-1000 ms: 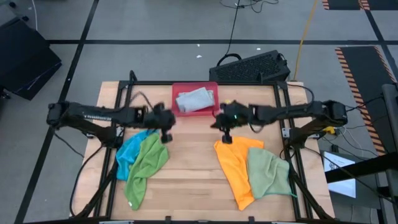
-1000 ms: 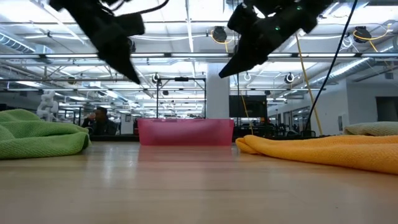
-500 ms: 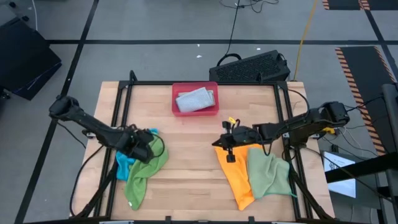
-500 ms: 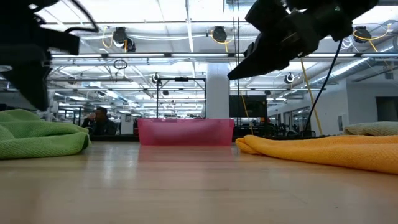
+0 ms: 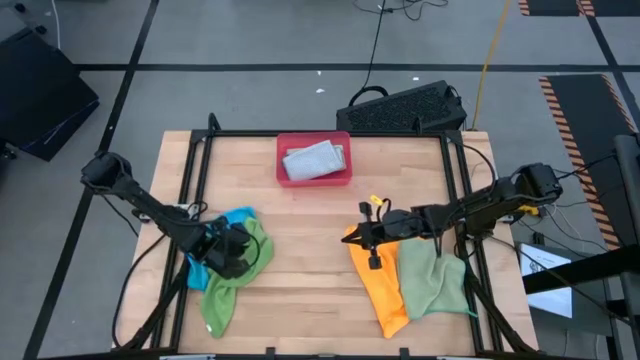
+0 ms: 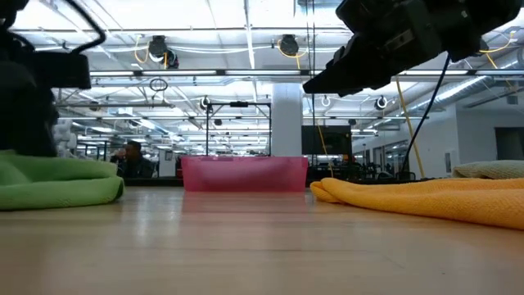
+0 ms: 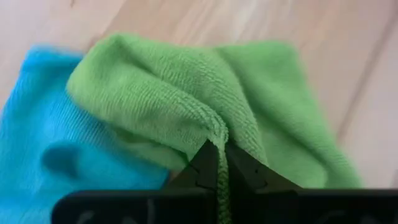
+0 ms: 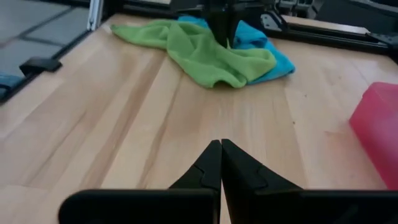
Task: Fold microfiber towels
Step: Fold the green towel
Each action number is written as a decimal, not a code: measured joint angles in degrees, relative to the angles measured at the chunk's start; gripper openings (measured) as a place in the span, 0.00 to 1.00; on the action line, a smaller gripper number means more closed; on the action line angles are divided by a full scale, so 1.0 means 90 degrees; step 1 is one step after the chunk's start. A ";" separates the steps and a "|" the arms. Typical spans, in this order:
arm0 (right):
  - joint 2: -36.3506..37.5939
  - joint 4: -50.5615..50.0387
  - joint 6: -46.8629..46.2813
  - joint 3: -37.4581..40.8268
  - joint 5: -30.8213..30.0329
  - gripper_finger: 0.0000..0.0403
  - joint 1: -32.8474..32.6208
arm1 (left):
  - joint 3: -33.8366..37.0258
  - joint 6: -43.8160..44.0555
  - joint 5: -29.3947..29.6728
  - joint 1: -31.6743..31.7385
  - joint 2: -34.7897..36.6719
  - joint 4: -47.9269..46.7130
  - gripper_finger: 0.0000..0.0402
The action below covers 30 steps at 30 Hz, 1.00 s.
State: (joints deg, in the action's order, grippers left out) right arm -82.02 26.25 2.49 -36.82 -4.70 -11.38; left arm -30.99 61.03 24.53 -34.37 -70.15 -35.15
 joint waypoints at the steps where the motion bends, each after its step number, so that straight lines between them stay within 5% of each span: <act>1: 0.0000 0.0070 -0.0051 0.0038 -0.0001 0.00 0.0000 | -0.0027 -0.0067 0.0129 0.0002 0.0000 0.0151 0.03; 12: -0.0319 0.1039 -0.0369 0.0217 -0.0502 0.00 0.0000 | -0.0288 -0.2477 0.1777 0.0016 0.0000 0.2422 0.04; 22: -0.1491 0.2277 -0.0535 0.0054 -0.0506 0.06 0.0000 | -0.0298 -0.4484 0.1927 0.0526 -0.0048 0.4847 0.02; 30: -0.2423 0.2300 -0.0790 -0.0476 -0.0463 0.18 -0.0062 | -0.0291 -0.3159 0.1631 0.0663 -0.0083 0.3462 0.38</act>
State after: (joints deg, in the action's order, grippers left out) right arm -103.83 46.96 -4.63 -41.11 -8.87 -11.93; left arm -33.61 32.59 39.21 -28.41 -70.89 -3.99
